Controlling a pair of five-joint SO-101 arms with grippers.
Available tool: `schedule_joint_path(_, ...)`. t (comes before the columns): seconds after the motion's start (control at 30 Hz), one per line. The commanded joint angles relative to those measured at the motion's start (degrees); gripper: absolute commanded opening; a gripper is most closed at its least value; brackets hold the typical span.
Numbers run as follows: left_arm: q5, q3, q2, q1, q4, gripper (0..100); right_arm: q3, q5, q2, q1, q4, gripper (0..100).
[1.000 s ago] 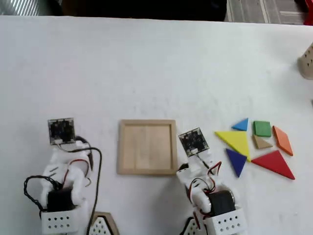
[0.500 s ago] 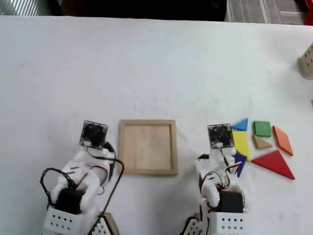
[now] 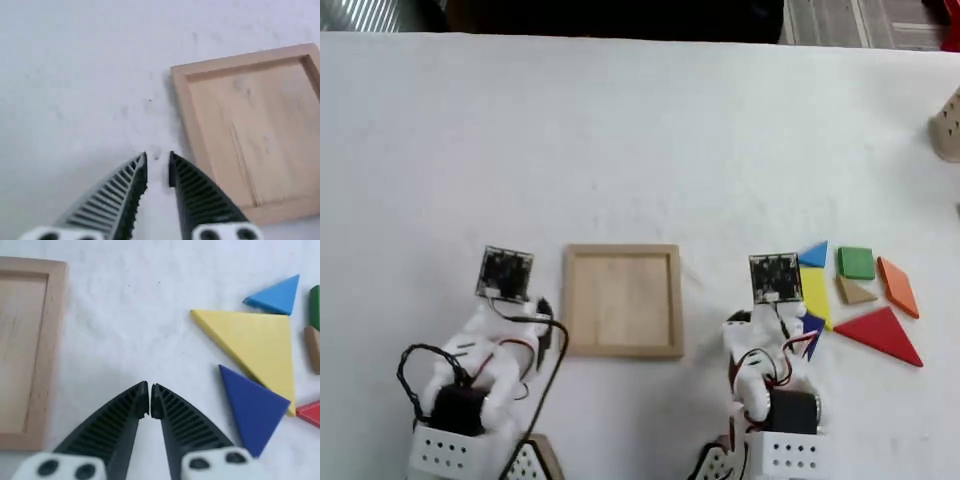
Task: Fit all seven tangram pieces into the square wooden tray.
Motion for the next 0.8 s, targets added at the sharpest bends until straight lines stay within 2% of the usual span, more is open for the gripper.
schedule_joint_path(0.0,1.76,-2.73,-0.84,-5.32,1.32,25,-1.76,-0.09,-0.66,1.98,-0.57,2.4)
schedule_joint_path(0.07,2.55,-2.81,-0.84,-6.37,1.32,25,-3.25,4.13,-0.66,6.55,-1.01,2.5)
schedule_joint_path(0.2,2.37,-2.90,0.13,-6.90,0.88,21,-4.66,18.55,-0.66,15.69,-5.58,2.5)
schedule_joint_path(0.3,2.37,-4.13,3.65,-6.99,0.44,21,-5.98,19.16,-0.22,20.09,-7.52,2.5)
schedule_joint_path(0.43,2.11,-6.51,12.53,-7.78,-3.08,21,-13.45,19.43,-0.13,24.40,-3.82,5.3)
schedule_joint_path(0.53,0.44,-8.70,21.32,-9.54,-7.03,21,-20.40,19.43,0.04,24.75,1.63,11.7)
schedule_joint_path(0.63,0.70,-10.11,29.85,-9.54,-12.22,21,-25.14,19.43,3.74,24.13,3.38,11.8)
schedule_joint_path(0.77,0.70,-12.92,38.90,-10.07,-15.91,21,-31.38,19.60,17.45,23.87,3.38,12.1)
